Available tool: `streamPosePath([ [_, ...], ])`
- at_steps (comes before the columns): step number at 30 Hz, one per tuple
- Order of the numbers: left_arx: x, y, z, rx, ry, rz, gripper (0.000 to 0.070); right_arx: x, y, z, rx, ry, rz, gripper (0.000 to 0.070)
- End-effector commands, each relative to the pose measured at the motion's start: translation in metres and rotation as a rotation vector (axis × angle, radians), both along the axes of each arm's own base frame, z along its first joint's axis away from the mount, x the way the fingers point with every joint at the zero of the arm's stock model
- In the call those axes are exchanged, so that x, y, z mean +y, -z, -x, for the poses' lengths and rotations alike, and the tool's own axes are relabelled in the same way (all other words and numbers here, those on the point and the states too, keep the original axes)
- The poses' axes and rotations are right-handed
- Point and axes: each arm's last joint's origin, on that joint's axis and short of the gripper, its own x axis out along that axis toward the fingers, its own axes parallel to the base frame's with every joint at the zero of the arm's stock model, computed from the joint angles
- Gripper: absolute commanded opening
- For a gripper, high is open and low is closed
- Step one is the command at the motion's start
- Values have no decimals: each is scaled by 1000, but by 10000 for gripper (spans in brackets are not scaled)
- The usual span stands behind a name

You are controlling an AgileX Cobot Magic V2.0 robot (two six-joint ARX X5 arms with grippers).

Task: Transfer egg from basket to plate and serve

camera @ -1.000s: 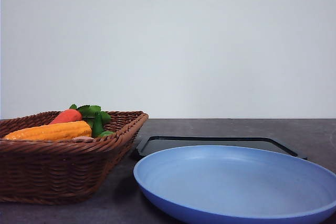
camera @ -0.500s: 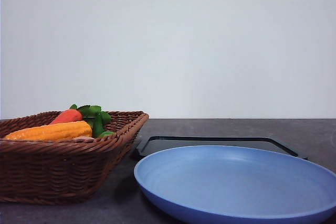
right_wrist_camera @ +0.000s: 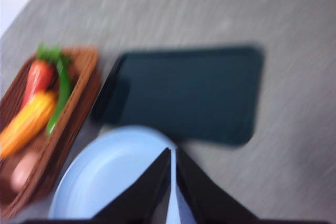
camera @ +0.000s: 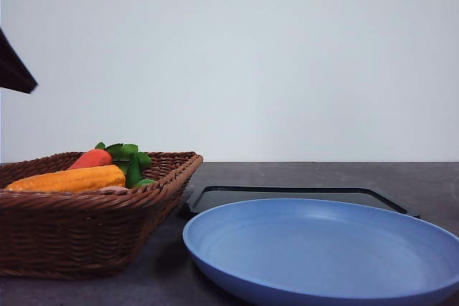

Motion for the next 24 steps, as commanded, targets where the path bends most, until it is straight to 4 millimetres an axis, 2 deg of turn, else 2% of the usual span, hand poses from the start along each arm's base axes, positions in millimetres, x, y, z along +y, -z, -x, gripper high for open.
streamPosePath([
  [1,-4,-2,-4,2,57,-2,0,3,3,-5,44,-84,-13,0],
  [5,-12,3,-8,47,119,16,10,4,19,-12,207,-129,-33,1],
  [6,-14,4,-8,47,130,13,32,4,23,-13,241,-133,-28,21],
  [11,-20,3,-9,22,164,15,256,5,38,-23,370,-134,-22,221],
  [13,-22,2,-9,13,174,16,309,6,44,-27,411,-136,-20,257],
  [24,-25,2,-8,9,184,14,313,26,79,-53,544,-183,63,257],
])
